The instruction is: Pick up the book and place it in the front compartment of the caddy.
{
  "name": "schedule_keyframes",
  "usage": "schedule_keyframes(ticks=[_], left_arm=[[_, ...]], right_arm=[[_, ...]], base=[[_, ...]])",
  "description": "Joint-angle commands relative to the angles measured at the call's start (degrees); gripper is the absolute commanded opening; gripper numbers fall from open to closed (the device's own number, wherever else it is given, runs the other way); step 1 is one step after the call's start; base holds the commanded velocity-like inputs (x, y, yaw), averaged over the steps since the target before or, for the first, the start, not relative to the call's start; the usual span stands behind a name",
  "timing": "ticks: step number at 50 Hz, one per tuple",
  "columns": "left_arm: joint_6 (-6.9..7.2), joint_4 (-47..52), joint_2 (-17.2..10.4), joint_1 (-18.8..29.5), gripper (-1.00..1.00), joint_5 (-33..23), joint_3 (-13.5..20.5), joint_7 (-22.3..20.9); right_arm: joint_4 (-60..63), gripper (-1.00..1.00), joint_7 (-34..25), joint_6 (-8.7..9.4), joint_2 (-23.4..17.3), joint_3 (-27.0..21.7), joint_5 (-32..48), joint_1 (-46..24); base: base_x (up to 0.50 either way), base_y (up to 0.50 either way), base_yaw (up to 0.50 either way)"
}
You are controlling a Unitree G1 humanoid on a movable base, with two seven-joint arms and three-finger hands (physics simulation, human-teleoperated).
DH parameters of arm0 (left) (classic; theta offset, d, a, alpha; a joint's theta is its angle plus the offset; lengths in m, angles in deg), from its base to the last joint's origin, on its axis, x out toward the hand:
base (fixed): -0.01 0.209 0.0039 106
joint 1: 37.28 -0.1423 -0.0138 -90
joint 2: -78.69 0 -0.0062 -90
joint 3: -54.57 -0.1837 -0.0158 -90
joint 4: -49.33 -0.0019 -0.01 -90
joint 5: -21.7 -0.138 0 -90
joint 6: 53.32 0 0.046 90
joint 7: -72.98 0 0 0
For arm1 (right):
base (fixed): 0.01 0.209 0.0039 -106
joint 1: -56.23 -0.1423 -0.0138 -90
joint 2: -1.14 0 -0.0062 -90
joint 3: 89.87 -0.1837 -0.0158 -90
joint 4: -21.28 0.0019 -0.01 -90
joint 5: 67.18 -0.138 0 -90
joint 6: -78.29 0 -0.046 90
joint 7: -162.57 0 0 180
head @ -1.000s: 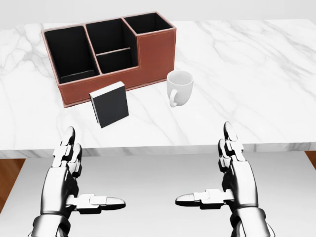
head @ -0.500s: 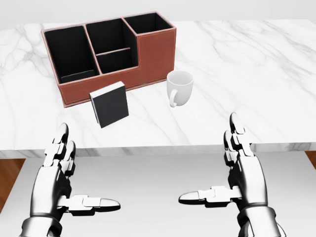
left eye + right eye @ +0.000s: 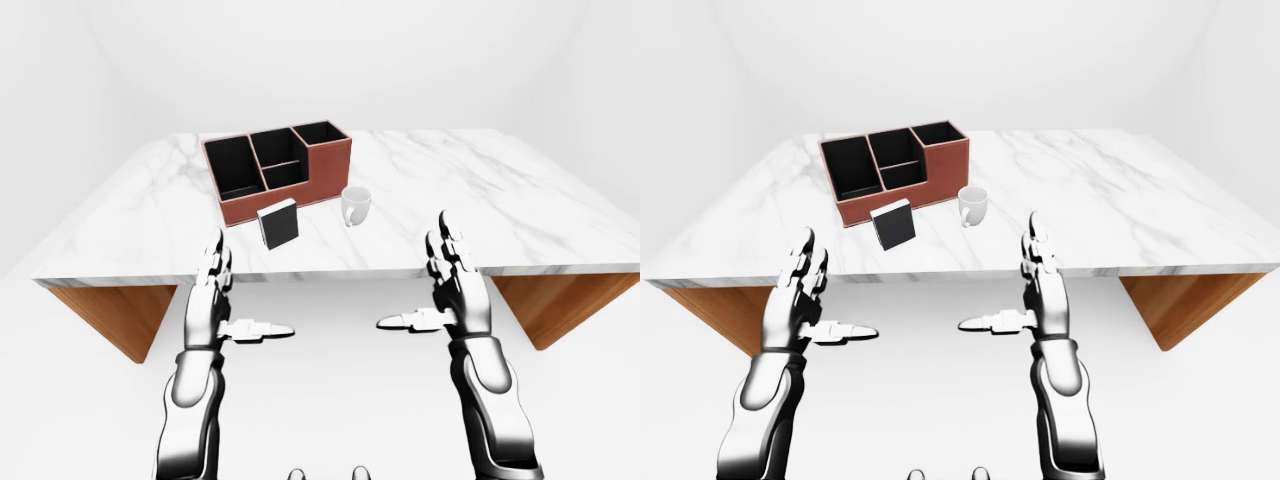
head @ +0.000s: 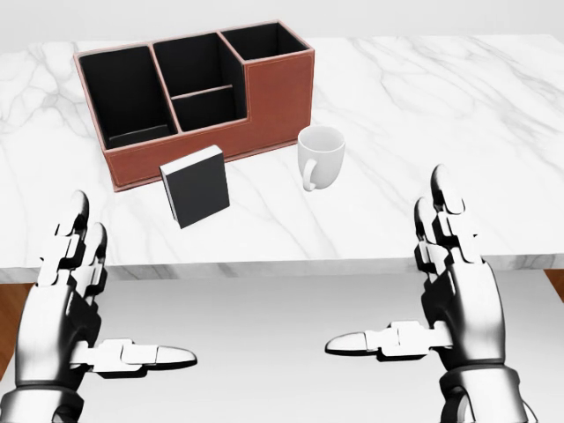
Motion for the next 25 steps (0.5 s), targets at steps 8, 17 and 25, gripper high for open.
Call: schedule_keyframes(ticks=[8,17,25], left_arm=[[0.00,4.7,0.3,-1.1,1.00,-0.1,0.4,-0.5],[0.00,4.4,0.4,-1.2,1.00,0.0,0.2,-0.6],[0.00,4.6,0.4,-1.2,1.00,0.0,0.2,-0.6]], right_arm=[[4.5,1.00,-0.4,0.00,0.0,-0.6,-2.2,0.6],[4.8,1.00,-0.6,0.00,0.0,-0.6,-2.3,0.9],[4.6,1.00,-0.7,0.00,0.1,-0.5,-2.1,1.0]], base=[[0.00,0.34,0.00],[0.00,0.50,0.00],[0.00,0.50,0.00]])
